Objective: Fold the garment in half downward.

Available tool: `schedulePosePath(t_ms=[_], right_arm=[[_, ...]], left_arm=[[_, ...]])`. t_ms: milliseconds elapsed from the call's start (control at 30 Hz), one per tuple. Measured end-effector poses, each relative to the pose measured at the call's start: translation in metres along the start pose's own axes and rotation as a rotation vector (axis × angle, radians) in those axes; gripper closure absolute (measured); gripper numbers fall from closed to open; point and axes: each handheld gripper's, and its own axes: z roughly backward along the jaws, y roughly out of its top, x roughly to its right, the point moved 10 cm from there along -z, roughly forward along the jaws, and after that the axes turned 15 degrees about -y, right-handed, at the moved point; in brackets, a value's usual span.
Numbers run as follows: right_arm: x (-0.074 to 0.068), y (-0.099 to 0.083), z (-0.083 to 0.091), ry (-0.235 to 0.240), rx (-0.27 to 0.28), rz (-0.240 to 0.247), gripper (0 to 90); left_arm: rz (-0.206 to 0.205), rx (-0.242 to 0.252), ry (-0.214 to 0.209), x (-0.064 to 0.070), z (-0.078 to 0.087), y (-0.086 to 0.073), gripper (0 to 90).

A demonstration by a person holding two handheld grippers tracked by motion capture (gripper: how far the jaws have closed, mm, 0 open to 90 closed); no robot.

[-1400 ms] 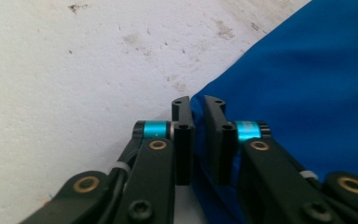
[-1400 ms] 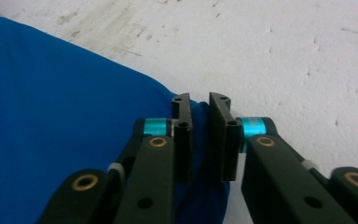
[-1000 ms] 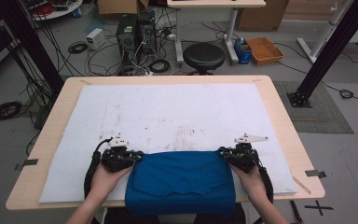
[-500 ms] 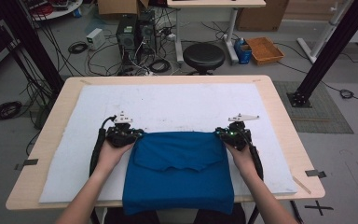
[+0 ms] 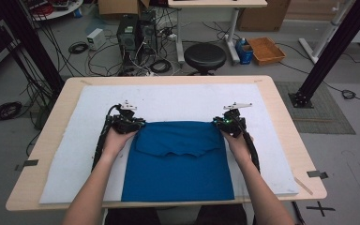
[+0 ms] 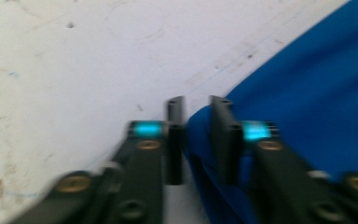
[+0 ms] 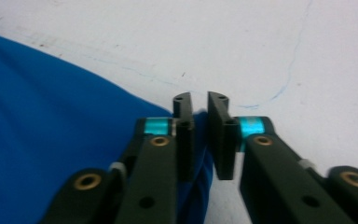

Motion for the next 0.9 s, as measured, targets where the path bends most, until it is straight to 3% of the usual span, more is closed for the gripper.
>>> schedulePosePath(t_ms=[33,167,267,467,633,800,900], right_arm=[[0.001,0.000,0.002,-0.002,0.008,0.003,74.7],[0.005,-0.001,0.014,0.007,0.015,-0.008,64.3],[0.006,-0.004,0.028,0.014,0.043,0.001,60.3],[0.004,-0.021,0.057,0.030,0.078,0.010,59.0],[0.005,-0.035,0.068,0.026,0.081,0.013,59.0],[0.003,-0.046,0.067,0.045,0.057,-0.021,59.1],[0.001,-0.052,0.065,0.060,0.046,-0.030,61.5]], left_arm=[[0.008,0.007,-0.001,0.000,0.003,-0.001,58.6],[0.018,0.079,-0.004,0.010,0.022,-0.004,54.3],[0.036,0.078,-0.021,0.023,0.034,-0.017,54.3],[0.115,0.099,-0.074,0.052,0.048,-0.043,59.5],[0.111,0.039,-0.032,0.059,0.043,-0.062,64.6],[0.126,0.032,-0.025,0.058,0.036,-0.063,69.1],[0.099,0.018,-0.009,0.061,0.035,-0.063,72.6]])
